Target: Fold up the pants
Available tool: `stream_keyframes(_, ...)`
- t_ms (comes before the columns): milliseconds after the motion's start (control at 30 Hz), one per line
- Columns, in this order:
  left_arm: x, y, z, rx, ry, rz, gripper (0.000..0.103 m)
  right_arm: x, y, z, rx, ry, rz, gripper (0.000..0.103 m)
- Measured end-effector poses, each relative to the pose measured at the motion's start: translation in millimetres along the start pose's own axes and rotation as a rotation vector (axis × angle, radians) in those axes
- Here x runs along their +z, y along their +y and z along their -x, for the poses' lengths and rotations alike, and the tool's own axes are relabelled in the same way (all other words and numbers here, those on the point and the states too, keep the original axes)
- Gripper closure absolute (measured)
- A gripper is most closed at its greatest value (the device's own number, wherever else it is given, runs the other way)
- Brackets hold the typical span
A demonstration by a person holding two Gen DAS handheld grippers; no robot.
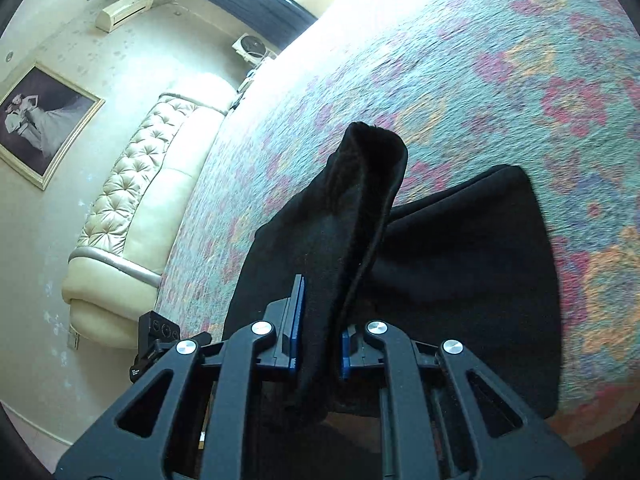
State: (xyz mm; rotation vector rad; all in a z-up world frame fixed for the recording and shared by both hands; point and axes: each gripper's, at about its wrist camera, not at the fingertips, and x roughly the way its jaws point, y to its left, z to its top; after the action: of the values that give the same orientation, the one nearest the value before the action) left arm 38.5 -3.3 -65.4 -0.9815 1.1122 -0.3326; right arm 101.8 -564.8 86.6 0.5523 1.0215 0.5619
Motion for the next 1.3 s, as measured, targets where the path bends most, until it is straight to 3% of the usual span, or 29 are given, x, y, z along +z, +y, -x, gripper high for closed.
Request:
stream_keyframes(100,-2,-2,-2,-0.006,0.011,-0.018,0.015,0,-29,11,-0.05,-0.006,-0.04,0.09)
stream_keyframes(267,-6,-4,-6,-0.017,0.036,-0.052,0.015,-12,-66,-7,-0.086,0.037,-0.103,0.09)
stream_keyframes(733,-20,-14,-8,-0.075,0.078,-0.087,0.015,-17,-109,21,0.009,0.053,-0.154,0.083)
stream_keyframes(800,-20,-15,-8,-0.083,0.072,-0.079,0.015,-16,-113,31,0.033,0.048,-0.187,0.077)
stream_keyframes(833,-20,-15,-9,-0.088,0.07,-0.074,0.015,-16,-116,37,0.041,0.038,-0.208,0.065)
stream_keyframes(867,-19,-16,-11,-0.093,0.068,-0.07,0.015,-16,-119,45,0.017,0.02,-0.225,0.038)
stream_keyframes(900,-18,-16,-13,-0.095,0.067,-0.067,0.015,-16,-120,50,-0.016,-0.004,-0.226,0.025)
stream_keyframes(933,-18,-17,-14,-0.095,0.066,-0.066,0.015,-17,-122,53,-0.02,-0.01,-0.221,0.02)
stream_keyframes(1033,-18,-15,-19,-0.104,0.064,-0.053,0.015,-26,-134,44,0.027,0.041,-0.272,0.02)
stream_keyframes(1133,-17,-17,-27,-0.114,0.069,-0.033,0.015,-37,-141,32,0.128,0.09,-0.316,0.02)
stream_keyframes(1300,-16,-20,-41,-0.155,0.09,-0.022,0.015,-45,-131,15,0.226,0.162,-0.305,0.02)
